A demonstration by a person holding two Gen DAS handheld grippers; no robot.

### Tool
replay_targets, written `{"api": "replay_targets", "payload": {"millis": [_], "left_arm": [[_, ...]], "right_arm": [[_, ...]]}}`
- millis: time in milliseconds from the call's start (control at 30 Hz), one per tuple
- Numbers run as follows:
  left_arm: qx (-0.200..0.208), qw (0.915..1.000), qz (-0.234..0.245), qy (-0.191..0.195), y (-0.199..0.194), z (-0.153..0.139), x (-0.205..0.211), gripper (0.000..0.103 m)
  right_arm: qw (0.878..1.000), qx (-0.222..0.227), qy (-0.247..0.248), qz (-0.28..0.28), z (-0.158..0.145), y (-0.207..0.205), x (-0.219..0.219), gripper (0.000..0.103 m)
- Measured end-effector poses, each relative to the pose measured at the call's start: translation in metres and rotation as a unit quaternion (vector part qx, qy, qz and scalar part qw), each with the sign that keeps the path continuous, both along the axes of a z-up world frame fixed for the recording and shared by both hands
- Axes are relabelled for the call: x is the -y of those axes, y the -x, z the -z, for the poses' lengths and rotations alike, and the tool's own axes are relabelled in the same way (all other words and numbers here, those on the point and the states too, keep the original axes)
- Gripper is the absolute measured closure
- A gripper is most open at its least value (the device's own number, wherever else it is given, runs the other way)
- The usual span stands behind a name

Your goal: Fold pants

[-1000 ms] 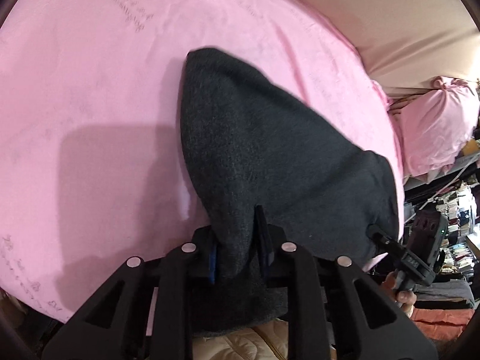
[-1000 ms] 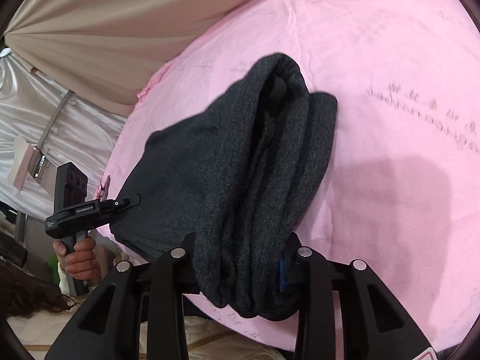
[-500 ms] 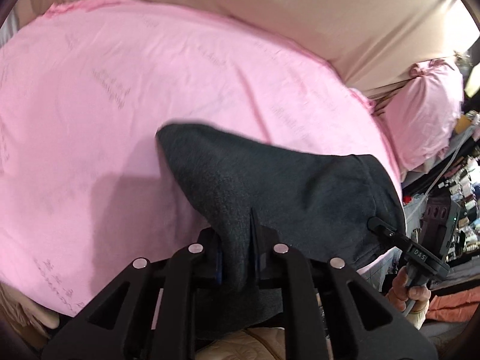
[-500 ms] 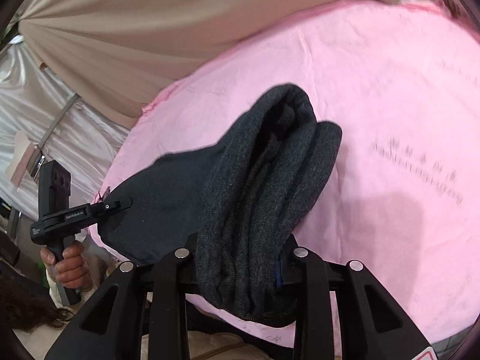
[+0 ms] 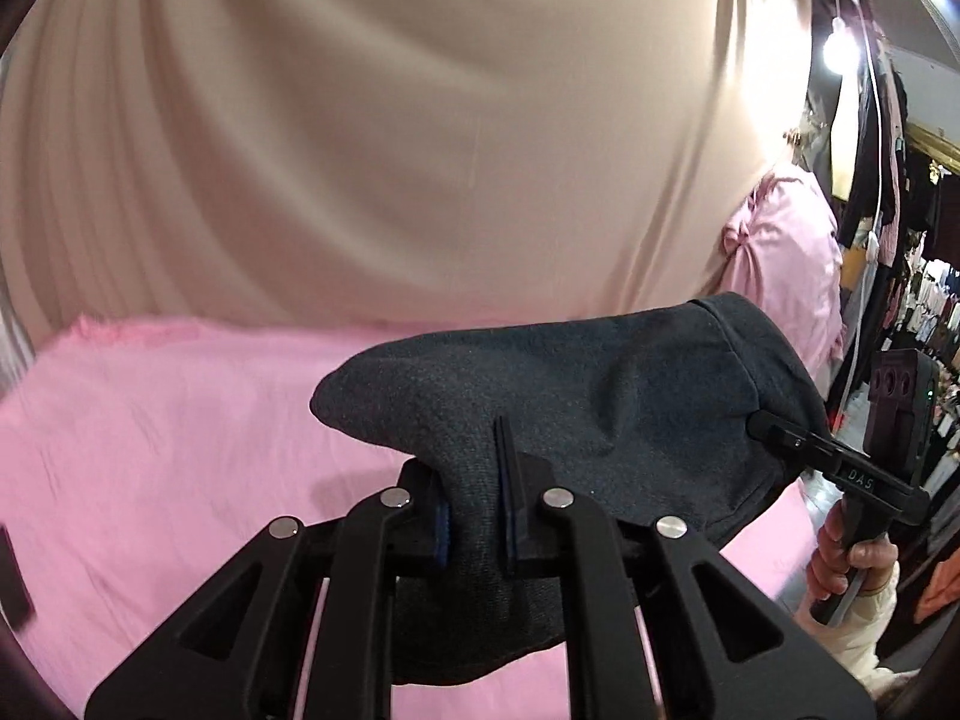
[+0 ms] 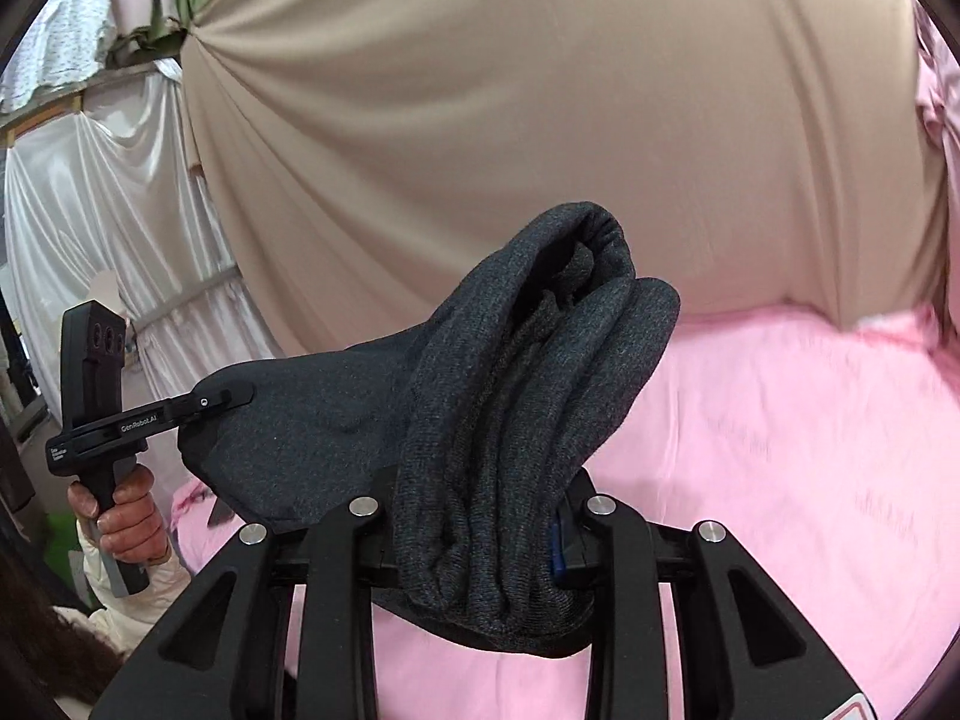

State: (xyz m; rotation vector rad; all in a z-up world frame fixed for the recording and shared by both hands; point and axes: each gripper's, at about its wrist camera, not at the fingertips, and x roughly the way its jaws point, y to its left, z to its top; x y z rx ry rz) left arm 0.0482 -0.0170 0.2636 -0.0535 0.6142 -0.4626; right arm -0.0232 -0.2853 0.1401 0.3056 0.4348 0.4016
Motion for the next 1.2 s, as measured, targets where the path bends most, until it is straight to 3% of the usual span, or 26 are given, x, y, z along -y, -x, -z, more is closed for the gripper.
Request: {"api": "replay_targets", "payload": {"millis": [167,267,367,500,667,700,733,767,800,833,867,933,967,1033,1133,1200], "left_arm": [[0.055,0.9981,-0.026,-0.002,-0.075,-0.016,0.004,0.092],[0.054,0.9978,-0.037,0.008,-0.132,-0.003,0.006,0.092],[0.048,0.9971,-0.054,-0.022,-0.189,0.029,0.017,0.092],[0.007,0.9961,-0.066,-0.058,-0.261,0.098,0.033,0.092],[-0.112,0.9847,-0.073,-0.111,-0.335,0.236,0.042,0.092],[-0.144,0.9802,-0.072,-0.116,-0.342,0.263,0.041,0.090],[-0.178,0.9733,-0.077,-0.123,-0.346,0.291,0.037,0.081],[-0.175,0.9754,-0.080,-0.108,-0.343,0.301,0.029,0.077],[-0.156,0.9790,-0.089,-0.097,-0.336,0.298,0.019,0.055],[-0.164,0.9756,-0.104,-0.103,-0.333,0.291,0.008,0.037],[-0.170,0.9752,-0.111,-0.088,-0.330,0.282,-0.005,0.034],[-0.162,0.9774,-0.125,-0.053,-0.323,0.254,-0.028,0.034],[-0.154,0.9767,-0.142,-0.048,-0.323,0.241,-0.034,0.033],[-0.145,0.9770,-0.155,-0.018,-0.335,0.213,-0.031,0.029],[-0.159,0.9778,-0.136,0.009,-0.366,0.202,-0.012,0.016],[-0.210,0.9698,-0.124,0.012,-0.393,0.225,0.005,0.015]], "right_arm": [[0.999,0.034,-0.013,0.001,-0.013,-0.080,0.010,0.075],[0.999,0.036,-0.017,0.007,-0.003,-0.138,0.022,0.075],[0.999,0.009,-0.031,0.010,0.022,-0.201,0.027,0.075],[0.998,-0.049,-0.031,0.022,0.079,-0.277,0.024,0.075],[0.981,-0.186,-0.032,0.040,0.196,-0.346,0.024,0.074],[0.973,-0.226,-0.028,0.041,0.219,-0.354,0.023,0.073],[0.965,-0.259,-0.023,0.042,0.239,-0.357,0.024,0.067],[0.967,-0.247,-0.047,0.037,0.242,-0.350,0.032,0.066],[0.967,-0.247,-0.050,0.042,0.238,-0.346,0.037,0.058],[0.965,-0.251,-0.030,0.064,0.229,-0.339,0.044,0.051],[0.967,-0.240,-0.012,0.086,0.218,-0.332,0.050,0.038],[0.973,-0.200,0.024,0.109,0.191,-0.316,0.052,0.043],[0.977,-0.186,0.035,0.101,0.180,-0.315,0.047,0.062],[0.982,-0.172,0.029,0.070,0.159,-0.327,0.028,0.084],[0.985,-0.171,0.035,0.016,0.153,-0.361,-0.012,0.087],[0.978,-0.197,0.063,0.009,0.171,-0.387,-0.029,0.088]]}}
